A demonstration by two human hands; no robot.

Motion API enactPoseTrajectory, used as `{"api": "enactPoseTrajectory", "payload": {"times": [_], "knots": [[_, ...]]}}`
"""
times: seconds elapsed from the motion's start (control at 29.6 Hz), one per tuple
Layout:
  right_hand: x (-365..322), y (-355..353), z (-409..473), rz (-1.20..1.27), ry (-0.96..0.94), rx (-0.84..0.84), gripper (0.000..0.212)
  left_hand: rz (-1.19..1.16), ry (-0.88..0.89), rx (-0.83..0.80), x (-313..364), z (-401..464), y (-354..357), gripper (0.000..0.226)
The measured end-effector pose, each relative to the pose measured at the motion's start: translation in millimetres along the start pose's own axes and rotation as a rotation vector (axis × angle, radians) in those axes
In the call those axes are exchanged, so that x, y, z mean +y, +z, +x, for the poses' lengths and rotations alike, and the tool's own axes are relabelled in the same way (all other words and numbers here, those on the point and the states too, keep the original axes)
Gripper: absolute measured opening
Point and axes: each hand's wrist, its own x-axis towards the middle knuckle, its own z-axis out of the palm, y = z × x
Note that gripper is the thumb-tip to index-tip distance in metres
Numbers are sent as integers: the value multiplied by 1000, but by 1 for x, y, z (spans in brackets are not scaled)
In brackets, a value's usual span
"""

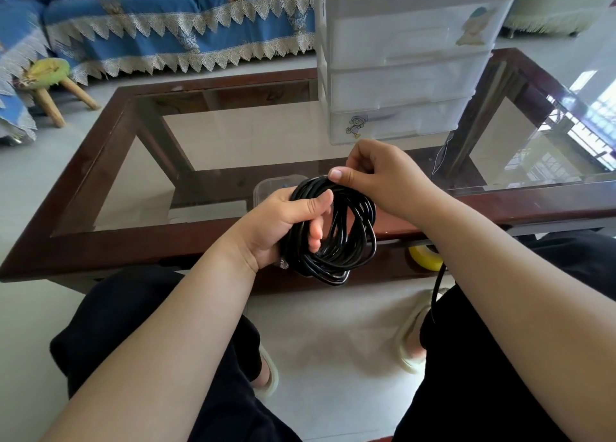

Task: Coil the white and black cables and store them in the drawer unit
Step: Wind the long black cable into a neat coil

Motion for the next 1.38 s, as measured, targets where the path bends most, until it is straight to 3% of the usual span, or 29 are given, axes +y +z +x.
{"api": "enactPoseTrajectory", "payload": {"times": [0.14, 0.37, 0.44, 0.51, 0.61, 0.74, 0.84, 0.95, 1.01, 1.18, 1.38], "knots": [[11, -6, 4, 2, 32, 14, 36, -102, 35, 20, 3, 2, -2, 28], [33, -9, 8, 334, 218, 121, 30, -468, 67, -78, 17, 1, -26, 36], [37, -6, 4, 570, 310, 84, 31, -564, 90, -32, 19, 3, -29, 37], [36, 4, -5, 638, 356, -23, 21, -639, 106, 47, 18, 5, -27, 38], [29, 22, -18, 490, 372, -132, 13, -760, 149, 232, 16, 10, -26, 39], [19, 35, -32, 159, 366, -295, 41, -838, 246, 516, 18, 14, -28, 40], [14, 38, -45, -353, 143, -392, 43, -839, 315, 680, 22, 15, -30, 41], [8, 35, -51, -623, 26, -362, 42, -758, 329, 788, 23, 16, -32, 43], [3, 35, -53, -794, -56, -339, 52, -698, 330, 831, 22, 18, -30, 44], [-12, 39, -55, -924, -153, -346, 72, -635, 327, 863, 17, 24, -26, 42], [-30, 34, -46, -839, -299, -327, 38, -446, 336, 906, 9, 27, -21, 33]]}}
